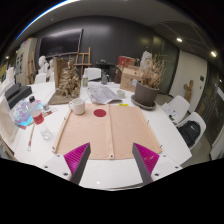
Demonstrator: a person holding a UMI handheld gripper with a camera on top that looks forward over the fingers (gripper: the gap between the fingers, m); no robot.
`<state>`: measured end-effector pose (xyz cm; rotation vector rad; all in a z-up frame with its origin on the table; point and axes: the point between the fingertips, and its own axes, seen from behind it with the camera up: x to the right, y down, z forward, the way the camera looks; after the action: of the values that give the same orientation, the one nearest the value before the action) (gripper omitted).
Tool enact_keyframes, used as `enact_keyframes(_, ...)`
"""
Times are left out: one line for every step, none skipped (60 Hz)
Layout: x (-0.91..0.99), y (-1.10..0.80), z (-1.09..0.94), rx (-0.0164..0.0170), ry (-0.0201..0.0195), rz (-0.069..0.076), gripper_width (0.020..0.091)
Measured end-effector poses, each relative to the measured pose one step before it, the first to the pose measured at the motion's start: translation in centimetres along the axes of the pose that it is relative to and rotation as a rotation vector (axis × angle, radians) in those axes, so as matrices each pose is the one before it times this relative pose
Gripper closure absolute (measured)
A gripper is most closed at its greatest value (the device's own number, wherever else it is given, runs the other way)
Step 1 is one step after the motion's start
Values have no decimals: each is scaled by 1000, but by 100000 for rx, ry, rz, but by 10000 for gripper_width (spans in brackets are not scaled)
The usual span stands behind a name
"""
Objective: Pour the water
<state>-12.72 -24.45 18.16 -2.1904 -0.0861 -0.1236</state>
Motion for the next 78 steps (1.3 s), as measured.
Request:
enact_keyframes(-192, 33, -11, -51, -363, -115, 244)
enact_keyframes(-277, 13, -23, -34, -311, -127, 244)
enact_keyframes(-552, -35, 7, -33, -284, -149, 245)
enact_keyframes(-765, -82, 32, -52, -165, -57, 243)
enact_keyframes(-1160, -57, 204, -66, -72, -85, 244)
enact_keyframes(1813, 594, -178, -190, -383, -439, 245)
enact_keyframes(-767, 167, -9, -44, -804, -111, 246)
enact_keyframes(-1865, -45, 363, -74, -496, -19, 246)
enact_keyframes(-2618, -528, 532, -390, -215, 121, 245)
enact_keyframes(-1097, 38, 215, -242, -625, -65, 246)
enact_keyframes(-1049, 98, 219, -304, -741, -77, 246)
enact_keyframes(-1037, 117, 175, -308, -795, -84, 245)
enact_keyframes(-993, 111, 168, -232, -893, -106, 246)
enact_keyframes(-1009, 96, 181, -149, -1016, -190, 245)
enact_keyframes(-1009, 89, 171, -4, -1148, -236, 246)
enact_keyframes(-1028, 112, 158, 181, -1236, -291, 244)
enact_keyframes(-935, 35, 151, 426, -1291, -284, 246)
enact_keyframes(-985, -46, 184, 772, -1223, -264, 244)
enact_keyframes(-944, -37, 212, 851, -1166, -322, 243)
enact_keyframes(-1033, -96, 276, 681, -1126, -486, 242)
enact_keyframes(-988, 4, 230, 647, -1151, -633, 242)
enact_keyframes(-945, -29, 249, 731, -1157, -702, 244)
enact_keyframes(-932, -60, 233, 802, -1118, -650, 244)
enact_keyframes(-944, -83, 312, 921, -1138, -574, 240)
enact_keyframes(-940, -51, 293, 851, -1116, -561, 243)
enact_keyframes(-902, -77, 332, 794, -1118, -546, 241)
enact_keyframes(-864, -60, 341, 818, -1121, -527, 241)
enact_keyframes(-865, -117, 386, 883, -1005, -383, 244)
enact_keyframes(-785, -113, 428, 1011, -948, -194, 243)
enact_keyframes(-699, -134, 434, 1016, -834, -81, 244)
enact_keyframes(-684, -98, 501, 926, -777, 14, 244)
enact_keyframes(-661, -101, 545, 853, -767, -2, 243)
enact_keyframes(-600, -90, 581, 772, -725, -63, 243)
enact_keyframes(-493, -60, 563, 631, -577, -33, 244)
enact_keyframes(-448, -74, 616, 562, -415, -111, 243)
enact_keyframes(-381, -101, 614, 612, -171, -71, 245)
enact_keyframes(-336, -103, 647, 683, -107, -106, 244)
enact_keyframes(-296, -121, 629, 631, -73, -154, 244)
enact_keyframes(-335, -80, 634, 482, -123, -284, 244)
enact_keyframes(-299, -51, 648, 372, -123, -302, 244)
enact_keyframes(-232, -61, 659, 368, -63, -259, 244)
enact_keyframes(-172, -89, 676, 408, 87, -86, 247)
enact_keyframes(-158, -105, 666, 504, 214, 36, 247)
enact_keyframes(-139, -91, 664, 533, 262, 243, 246)
enact_keyframes(-131, -83, 658, 449, 229, 305, 246)
enact_keyframes(-120, -65, 648, 276, 173, 450, 248)
enact_keyframes(-120, -48, 620, 114, 172, 624, 250)
enact_keyframes(-96, -18, 577, 90, 170, 690, 256)
enact_keyframes(-58, -45, 592, 166, 210, 726, 260)
enact_keyframes(-56, -56, 529, 191, 279, 745, 263)
enact_keyframes(-32, 5, 431, 159, 229, 733, 266)
enact_keyframes(-71, -11, 620, -116, 284, 696, 270)
enact_keyframes(-83, 17, 513, 3, 166, 597, 274)
enact_keyframes(-42, 49, 444, -75, 195, 469, 282)
enact_keyframes(-17, 30, 448, 1, 272, 361, 292)
enact_keyframes(16, 20, 373, -8, 252, 271, 310)
enact_keyframes(-7, 45, 315, 11, 325, 213, 334)
enact_keyframes(73, 89, 321, -66, 174, 203, 358)
enact_keyframes(48, 55, 307, -162, 425, 141, 392)
enact_keyframes(97, 42, 247, -61, 563, 110, 426)
enact_keyframes(48, -9, 221, 24, 570, 161, 460)
enact_keyframes(35, -27, 183, 133, 365, 255, 495)
enact_keyframes(-101, -59, 132, 187, -85, 384, 528)
enact_keyframes(-142, -128, 129, 395, -463, 599, 563)
enact_keyframes(-99, -109, 368, 465, -194, 637, 608)
enact_keyframes(-30, -107, 48, 347, -135, 531, 646)
enact_keyframes(134, 150, -133, 34, 644, 299, 650)
enact_keyframes(45, -3, 36, 41, 439, 292, 652)
enact_keyframes(-28, -50, 22, 312, 25, 61, 675)
enact_keyframes(-38, 10, 26, 168, -63, -102, 694)
enact_keyframes(-23, 2, -29, 113, 43, -70, 707)
enact_keyframes(-6, -43, 15, 294, 16, 15, 728)
enact_keyframes(5, 21, -2, 28, 86, 110, 741)
enact_keyframes(-123, -54, 139, 240, 100, 63, 761)
enact_keyframes(31, -18, -43, -93, -184, -161, 785)
enact_keyframes(0, 7, -9, -65, -191, -219, 808)
enact_keyframes(-17, 12, 4, -60, -297, -157, 824)
enact_keyframes(-52, -19, -15, -59, -328, -61, 841)
